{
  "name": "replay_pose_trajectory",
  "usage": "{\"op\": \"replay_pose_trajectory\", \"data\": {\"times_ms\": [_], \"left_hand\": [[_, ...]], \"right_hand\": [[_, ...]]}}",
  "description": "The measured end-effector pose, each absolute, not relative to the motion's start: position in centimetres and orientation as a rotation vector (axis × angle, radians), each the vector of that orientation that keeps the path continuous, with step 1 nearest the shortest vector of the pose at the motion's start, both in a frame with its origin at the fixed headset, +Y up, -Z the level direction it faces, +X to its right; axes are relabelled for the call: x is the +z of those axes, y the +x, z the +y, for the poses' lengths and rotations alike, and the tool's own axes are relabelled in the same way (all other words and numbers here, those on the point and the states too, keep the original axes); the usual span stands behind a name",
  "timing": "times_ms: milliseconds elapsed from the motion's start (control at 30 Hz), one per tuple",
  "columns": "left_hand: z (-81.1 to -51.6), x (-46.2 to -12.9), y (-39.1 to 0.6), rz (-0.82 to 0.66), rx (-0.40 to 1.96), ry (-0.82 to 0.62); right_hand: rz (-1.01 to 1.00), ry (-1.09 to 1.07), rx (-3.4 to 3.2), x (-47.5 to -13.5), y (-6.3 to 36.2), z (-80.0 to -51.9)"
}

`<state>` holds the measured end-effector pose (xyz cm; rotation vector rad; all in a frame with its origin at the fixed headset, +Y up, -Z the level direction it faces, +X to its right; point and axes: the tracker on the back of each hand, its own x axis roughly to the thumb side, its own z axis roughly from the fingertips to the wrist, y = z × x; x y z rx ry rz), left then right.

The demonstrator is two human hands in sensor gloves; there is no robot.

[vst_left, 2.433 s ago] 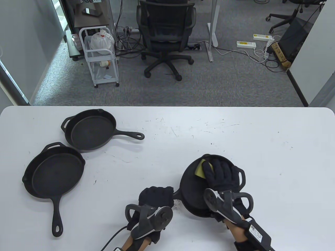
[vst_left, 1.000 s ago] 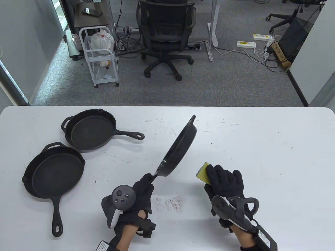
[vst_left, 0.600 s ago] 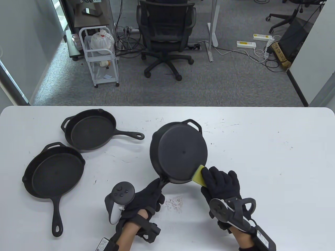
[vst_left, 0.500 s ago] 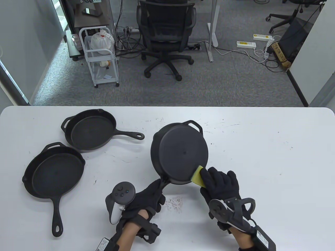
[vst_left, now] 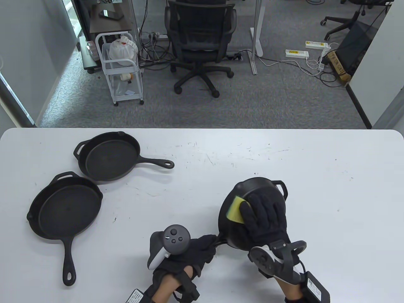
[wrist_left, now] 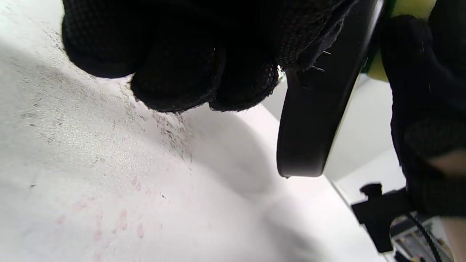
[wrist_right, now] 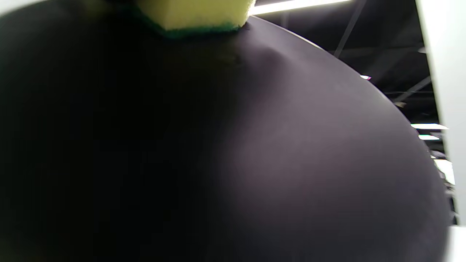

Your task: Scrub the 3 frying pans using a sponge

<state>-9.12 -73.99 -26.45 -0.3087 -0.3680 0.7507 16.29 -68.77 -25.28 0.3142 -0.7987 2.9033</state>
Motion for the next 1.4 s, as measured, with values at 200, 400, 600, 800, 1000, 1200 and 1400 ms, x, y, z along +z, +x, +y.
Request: {"op": "replay_pose_trajectory", "data": {"times_ms": [200, 400, 600, 800, 1000, 1200, 1400], "left_hand": [[-73.9, -26.8, -10.4, -0.338, 0.867, -0.305], [-74.8, -27.1, -11.9, -0.2, 1.04, -0.256], [-74.7, -27.0, -11.3, -0.242, 0.983, -0.291], [-74.5, -26.4, -8.9, -0.33, 0.844, -0.321], [-74.0, -26.0, -9.2, -0.33, 0.826, -0.267], [-73.6, -26.2, -11.7, -0.208, 1.032, -0.138], [-73.8, -26.2, -12.1, -0.219, 1.001, -0.184]], "right_hand": [[-0.531, 0.071, 2.81, -27.7, 21.0, -70.9], [-0.479, 0.365, 2.998, -26.7, 17.4, -72.7], [-0.663, 0.635, 3.024, -24.4, 13.2, -71.5], [-0.704, 0.497, 2.928, -24.9, 14.8, -69.4], [-0.572, 0.152, 2.85, -27.2, 19.3, -70.0], [-0.498, 0.292, 2.928, -26.8, 18.7, -72.2], [-0.68, 0.628, 2.989, -24.3, 13.3, -71.4]]}}
